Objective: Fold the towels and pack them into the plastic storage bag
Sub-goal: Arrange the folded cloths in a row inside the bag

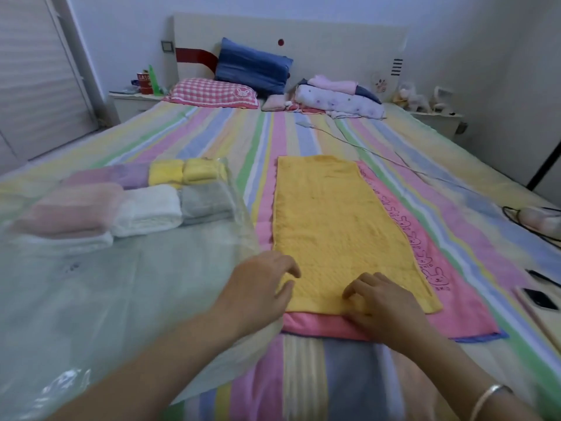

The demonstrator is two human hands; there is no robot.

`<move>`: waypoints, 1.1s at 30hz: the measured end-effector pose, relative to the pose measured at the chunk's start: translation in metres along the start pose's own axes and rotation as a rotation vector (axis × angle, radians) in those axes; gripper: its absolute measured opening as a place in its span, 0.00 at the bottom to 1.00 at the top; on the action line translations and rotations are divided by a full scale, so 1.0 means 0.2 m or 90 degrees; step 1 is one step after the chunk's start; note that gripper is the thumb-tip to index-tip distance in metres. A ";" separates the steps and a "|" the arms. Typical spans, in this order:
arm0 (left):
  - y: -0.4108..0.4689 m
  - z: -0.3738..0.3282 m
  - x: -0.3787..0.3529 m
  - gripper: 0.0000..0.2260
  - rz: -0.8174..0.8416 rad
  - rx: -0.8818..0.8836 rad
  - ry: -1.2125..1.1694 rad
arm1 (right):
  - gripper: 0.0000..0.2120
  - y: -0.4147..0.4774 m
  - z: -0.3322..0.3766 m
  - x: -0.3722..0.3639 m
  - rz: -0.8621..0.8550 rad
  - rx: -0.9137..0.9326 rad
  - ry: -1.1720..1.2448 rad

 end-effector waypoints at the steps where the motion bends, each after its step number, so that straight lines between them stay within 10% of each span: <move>1: 0.05 -0.06 -0.05 0.13 0.022 -0.024 -0.005 | 0.11 -0.01 -0.01 0.00 -0.015 0.009 0.007; 7: 0.10 -0.04 -0.31 0.25 0.285 0.087 0.124 | 0.20 -0.05 -0.05 0.00 -0.136 0.085 -0.027; 16: 0.11 0.00 -0.33 0.18 0.327 0.158 0.292 | 0.20 -0.03 -0.57 0.02 -0.126 -0.228 0.057; 21: 0.12 0.23 -0.11 0.06 0.073 0.296 0.118 | 0.10 -0.01 -0.78 0.06 -0.108 -0.352 0.407; 26: 0.13 0.37 0.05 0.05 -0.267 0.401 -0.383 | 0.09 0.07 -0.77 0.31 -0.197 -0.323 0.653; 33: 0.28 0.23 0.32 0.13 -0.404 0.227 -0.353 | 0.12 0.09 -0.72 0.60 -0.276 -0.290 0.715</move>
Point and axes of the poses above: each hand's wrist, its own y-axis towards the middle knuckle, its own x-axis out of the back of the hand, z = x × y, the point moved 9 cm from there along y, towards the middle knuckle, and after that the axes turned 14 degrees about -x, right-handed, at the moved point
